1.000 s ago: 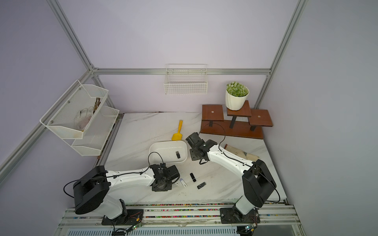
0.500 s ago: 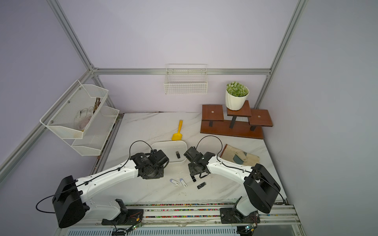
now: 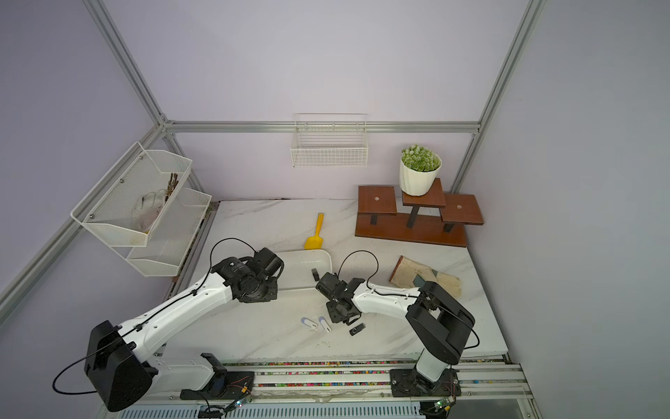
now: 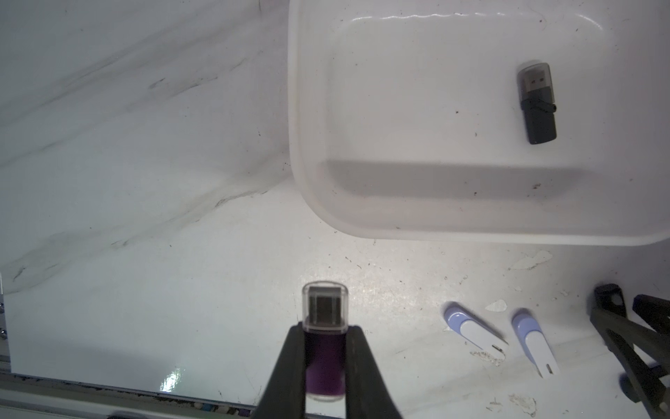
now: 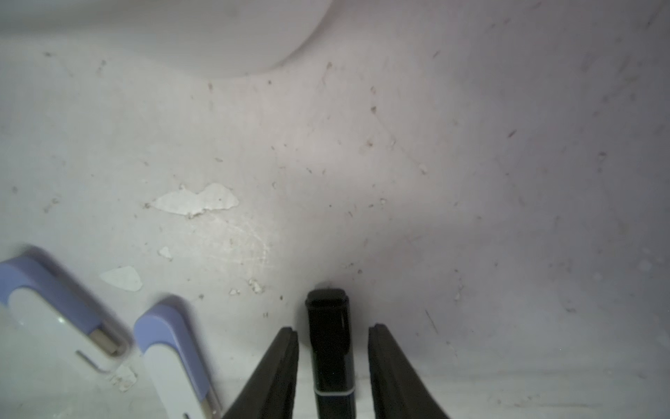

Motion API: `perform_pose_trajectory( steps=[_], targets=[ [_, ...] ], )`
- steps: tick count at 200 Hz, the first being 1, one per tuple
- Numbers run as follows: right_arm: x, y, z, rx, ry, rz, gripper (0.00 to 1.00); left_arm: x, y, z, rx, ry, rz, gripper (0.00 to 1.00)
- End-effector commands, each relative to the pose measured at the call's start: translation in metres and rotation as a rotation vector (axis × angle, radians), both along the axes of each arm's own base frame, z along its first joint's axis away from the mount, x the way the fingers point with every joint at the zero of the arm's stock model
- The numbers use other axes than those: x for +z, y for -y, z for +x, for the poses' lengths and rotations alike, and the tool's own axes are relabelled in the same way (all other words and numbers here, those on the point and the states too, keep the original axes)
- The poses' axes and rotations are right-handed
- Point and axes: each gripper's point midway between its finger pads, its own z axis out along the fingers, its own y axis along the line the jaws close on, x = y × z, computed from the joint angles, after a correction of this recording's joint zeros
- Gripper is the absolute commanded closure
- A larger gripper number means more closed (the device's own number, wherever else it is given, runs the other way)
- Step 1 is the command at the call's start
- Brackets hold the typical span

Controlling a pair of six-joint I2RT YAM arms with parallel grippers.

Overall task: Put the usb flash drive into the storage box
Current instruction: Pick up the USB flash from the center of the board, then place the USB flash in the storage box.

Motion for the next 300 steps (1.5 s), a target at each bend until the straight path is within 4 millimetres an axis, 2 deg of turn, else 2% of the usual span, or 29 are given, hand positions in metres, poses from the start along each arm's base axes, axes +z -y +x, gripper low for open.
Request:
perform_pose_trajectory(
  steps=[1, 33, 88, 140, 149, 168, 169, 204, 243, 260, 300],
  targets=[
    [-0.002, -0.006, 0.002, -0.011, 0.015, 0.013, 0.63, 0.009, -0.004, 0.005, -0.026, 0.017, 0.010, 1.00],
    [-0.006, -0.003, 0.002, -0.015, 0.016, -0.009, 0.65, 0.005, -0.006, 0.005, -0.019, 0.015, 0.006, 1.00],
    [-0.014, 0.003, 0.000, -0.023, 0.004, -0.051, 0.81, 0.005, -0.007, 0.012, -0.022, 0.019, 0.004, 1.00],
    [-0.005, 0.000, 0.002, -0.023, 0.010, -0.041, 1.00, 0.005, -0.002, 0.032, -0.046, 0.016, 0.010, 1.00],
    [-0.002, 0.000, 0.001, -0.028, 0.011, -0.036, 1.00, 0.005, -0.002, 0.035, -0.048, 0.014, 0.010, 1.00],
    [0.018, -0.003, 0.002, -0.037, 0.019, -0.002, 1.00, 0.010, 0.000, 0.041, -0.055, 0.019, -0.006, 1.00],
    [0.018, -0.003, 0.002, -0.037, 0.019, -0.002, 1.00, 0.006, 0.000, 0.042, -0.055, 0.004, 0.000, 1.00],
    [0.068, -0.006, 0.004, -0.052, 0.045, 0.035, 1.00, 0.007, 0.008, 0.064, -0.072, -0.003, -0.010, 1.00],
    [0.114, -0.006, 0.024, -0.089, 0.144, 0.024, 1.00, -0.020, 0.039, 0.099, -0.129, -0.027, -0.050, 1.00],
    [0.123, -0.006, 0.034, -0.095, 0.166, 0.001, 1.00, -0.034, 0.053, 0.112, -0.146, -0.061, -0.070, 1.00],
    [0.126, -0.003, 0.058, -0.121, 0.164, 0.008, 1.00, -0.056, 0.082, 0.144, -0.175, -0.075, -0.122, 1.00]
  ],
)
